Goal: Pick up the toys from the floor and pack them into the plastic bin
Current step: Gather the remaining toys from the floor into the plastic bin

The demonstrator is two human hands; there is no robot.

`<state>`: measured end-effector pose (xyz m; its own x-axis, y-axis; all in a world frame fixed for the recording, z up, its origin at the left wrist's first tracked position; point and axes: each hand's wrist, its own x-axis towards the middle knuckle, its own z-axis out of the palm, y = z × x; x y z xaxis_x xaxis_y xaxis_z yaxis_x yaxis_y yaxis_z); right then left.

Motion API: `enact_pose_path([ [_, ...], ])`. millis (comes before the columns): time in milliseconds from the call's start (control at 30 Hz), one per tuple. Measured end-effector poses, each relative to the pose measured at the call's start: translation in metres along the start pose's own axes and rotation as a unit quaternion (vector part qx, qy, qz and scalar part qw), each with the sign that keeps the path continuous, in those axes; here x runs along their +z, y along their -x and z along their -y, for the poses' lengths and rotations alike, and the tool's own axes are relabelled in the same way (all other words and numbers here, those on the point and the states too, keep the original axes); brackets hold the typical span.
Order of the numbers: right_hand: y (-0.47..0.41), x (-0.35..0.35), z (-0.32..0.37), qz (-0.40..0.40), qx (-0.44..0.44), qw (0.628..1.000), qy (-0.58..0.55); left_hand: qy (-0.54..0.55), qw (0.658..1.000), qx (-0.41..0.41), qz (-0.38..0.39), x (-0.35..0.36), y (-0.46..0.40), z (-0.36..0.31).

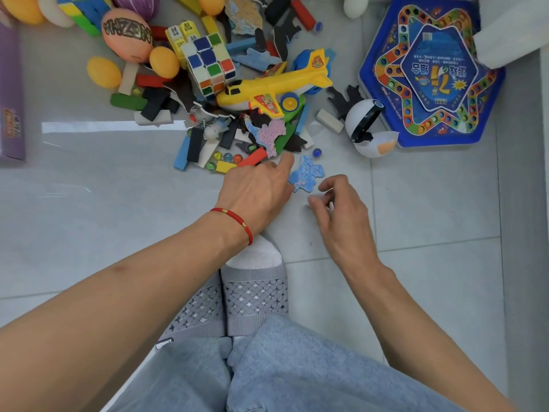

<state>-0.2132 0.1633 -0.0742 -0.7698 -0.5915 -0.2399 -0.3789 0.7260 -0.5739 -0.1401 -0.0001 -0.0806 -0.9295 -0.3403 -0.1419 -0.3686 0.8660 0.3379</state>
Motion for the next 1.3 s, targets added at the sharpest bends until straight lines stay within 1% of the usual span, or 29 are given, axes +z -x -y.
enact_pose_path([
  [67,-0.003,0.009,0.0,0.012,-0.035,0.998,0.047,-0.039,0.999,0.017,0.015,-0.002,-0.002,0.0],
  [133,-0.006,0.013,0.0,0.003,-0.061,0.995,0.08,-0.076,0.996,0.029,0.028,-0.003,-0.003,0.001],
  [200,-0.007,0.014,-0.001,-0.007,-0.049,0.996,0.075,-0.098,0.994,0.041,0.027,0.0,-0.003,0.001],
  [300,-0.017,0.004,0.003,-0.041,-0.013,0.999,0.011,-0.059,0.997,0.049,-0.003,0.004,0.0,0.002],
  [367,-0.036,-0.002,0.008,-0.078,-0.03,0.996,0.01,-0.011,1.0,0.016,-0.025,0.004,0.002,0.004],
  [433,-0.061,-0.003,0.011,-0.097,-0.041,0.994,0.027,0.016,0.999,-0.019,-0.036,0.002,0.001,0.007],
  [500,-0.08,0.002,0.012,-0.079,-0.039,0.994,0.059,0.032,0.999,-0.026,-0.028,-0.002,-0.003,0.009],
  [600,-0.092,0.008,0.009,-0.046,-0.025,0.994,0.099,0.043,0.999,-0.016,-0.01,-0.005,-0.011,0.008],
  [700,-0.094,0.005,0.012,-0.019,-0.054,0.991,0.118,0.026,1.0,-0.008,0.01,-0.007,-0.023,0.004],
  [767,-0.092,0.001,0.012,-0.013,-0.052,0.994,0.091,0.001,1.0,0.0,0.022,-0.006,-0.03,0.001],
  [800,-0.09,-0.002,0.013,-0.019,-0.026,0.998,0.05,-0.012,1.0,0.005,0.029,-0.006,-0.033,-0.001],
  [833,-0.086,-0.006,0.014,-0.033,0.018,0.999,-0.019,-0.024,0.999,0.009,0.034,-0.006,-0.035,-0.003],
  [867,-0.081,-0.01,0.015,-0.051,0.071,0.989,-0.117,-0.033,0.999,0.014,0.041,-0.007,-0.036,-0.005],
  [900,-0.075,-0.015,0.017,-0.066,0.127,0.962,-0.233,-0.04,0.998,0.02,0.048,-0.008,-0.037,-0.007],
  [933,-0.069,-0.021,0.018,-0.07,0.176,0.916,-0.353,-0.046,0.997,0.027,0.053,-0.008,-0.038,-0.008],
  [1000,-0.056,-0.03,0.015,-0.041,0.248,0.805,-0.538,-0.054,0.996,0.034,0.056,-0.008,-0.039,-0.009],
  [1067,-0.044,-0.035,0.006,0.009,0.281,0.69,-0.667,-0.052,0.996,0.035,0.062,-0.008,-0.037,-0.009],
  [1133,-0.035,-0.034,-0.006,0.055,0.279,0.572,-0.77,-0.039,0.997,0.03,0.058,-0.007,-0.035,-0.008],
  [1167,-0.032,-0.031,-0.011,0.071,0.273,0.525,-0.803,-0.017,0.998,0.017,0.05,-0.007,-0.033,-0.007],
  [1200,-0.031,-0.029,-0.015,0.079,0.268,0.496,-0.822,0.013,0.999,0.002,0.032,-0.006,-0.032,-0.006],
  [1233,-0.03,-0.027,-0.015,0.082,0.267,0.488,-0.827,0.049,0.999,-0.016,0.012,-0.005,-0.03,-0.005],
  [1267,-0.03,-0.026,-0.015,0.079,0.271,0.499,-0.819,0.084,0.996,-0.031,-0.004,-0.004,-0.026,-0.005],
  [1300,-0.032,-0.025,-0.013,0.072,0.276,0.519,-0.806,0.117,0.992,-0.049,-0.017,-0.004,-0.023,-0.005],
])
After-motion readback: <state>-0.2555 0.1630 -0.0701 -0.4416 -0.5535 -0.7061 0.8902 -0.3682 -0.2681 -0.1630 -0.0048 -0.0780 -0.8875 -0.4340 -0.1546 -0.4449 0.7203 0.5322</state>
